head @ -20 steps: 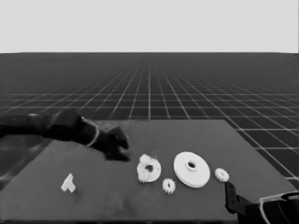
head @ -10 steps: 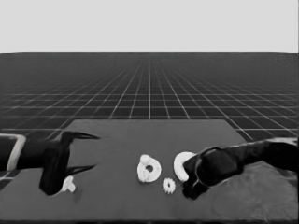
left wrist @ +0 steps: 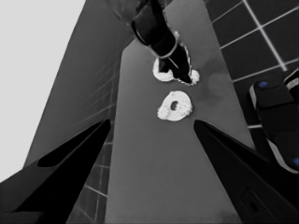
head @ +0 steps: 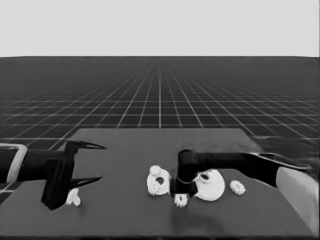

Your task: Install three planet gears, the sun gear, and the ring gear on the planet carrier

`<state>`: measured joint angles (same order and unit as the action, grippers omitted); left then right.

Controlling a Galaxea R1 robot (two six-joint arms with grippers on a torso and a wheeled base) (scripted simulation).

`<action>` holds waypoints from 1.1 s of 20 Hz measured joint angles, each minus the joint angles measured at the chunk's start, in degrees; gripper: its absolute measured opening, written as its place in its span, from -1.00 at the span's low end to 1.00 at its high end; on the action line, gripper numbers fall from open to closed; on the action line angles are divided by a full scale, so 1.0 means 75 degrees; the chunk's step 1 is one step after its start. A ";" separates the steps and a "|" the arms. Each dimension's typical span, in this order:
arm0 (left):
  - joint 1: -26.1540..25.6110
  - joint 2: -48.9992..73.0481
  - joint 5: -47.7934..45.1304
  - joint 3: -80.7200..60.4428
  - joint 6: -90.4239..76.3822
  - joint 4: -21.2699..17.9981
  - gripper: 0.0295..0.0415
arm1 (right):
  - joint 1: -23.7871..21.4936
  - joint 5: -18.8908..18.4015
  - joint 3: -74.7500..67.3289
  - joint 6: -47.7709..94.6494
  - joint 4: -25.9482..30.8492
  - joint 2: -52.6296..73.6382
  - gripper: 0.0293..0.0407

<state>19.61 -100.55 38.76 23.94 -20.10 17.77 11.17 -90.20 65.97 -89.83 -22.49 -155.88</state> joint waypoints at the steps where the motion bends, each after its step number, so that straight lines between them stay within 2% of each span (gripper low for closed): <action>1: 0.0000 0.0000 0.0000 0.0000 0.0000 0.0000 0.49 | 0.0264 0.0072 0.0205 0.0139 -0.0242 -0.0038 0.61; 3: 0.0000 0.0000 0.0000 0.0000 0.0000 0.0000 0.49 | 0.0485 0.0160 0.0419 0.0276 -0.0455 -0.0083 0.61; 8: 0.0000 0.0000 0.0000 0.0000 0.0000 0.0000 0.49 | 0.0580 0.0209 0.0526 0.0344 -0.0556 -0.0106 0.61; 10: 0.0000 0.0000 0.0000 0.0000 0.0000 0.0000 0.49 | 0.0584 0.0210 0.0531 0.0347 -0.0561 -0.0107 -0.64; 18: 0.0000 0.0000 0.0000 0.0000 0.0000 0.0000 0.49 | 0.0582 0.0212 0.0532 0.0348 -0.0563 -0.0108 -0.67; 20: 0.0000 0.0000 0.0000 0.0000 0.0000 0.0000 0.49 | -0.0506 -0.0093 -0.0312 -0.0264 0.0546 0.0054 -0.66; 22: 0.0000 0.0000 0.0000 0.0000 0.0000 0.0000 0.49 | -0.0989 -0.0091 -0.0470 -0.0408 0.1004 0.0068 -0.67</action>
<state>19.61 -100.55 38.76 23.94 -20.10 17.77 3.75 -90.88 62.45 -92.90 -14.96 -155.37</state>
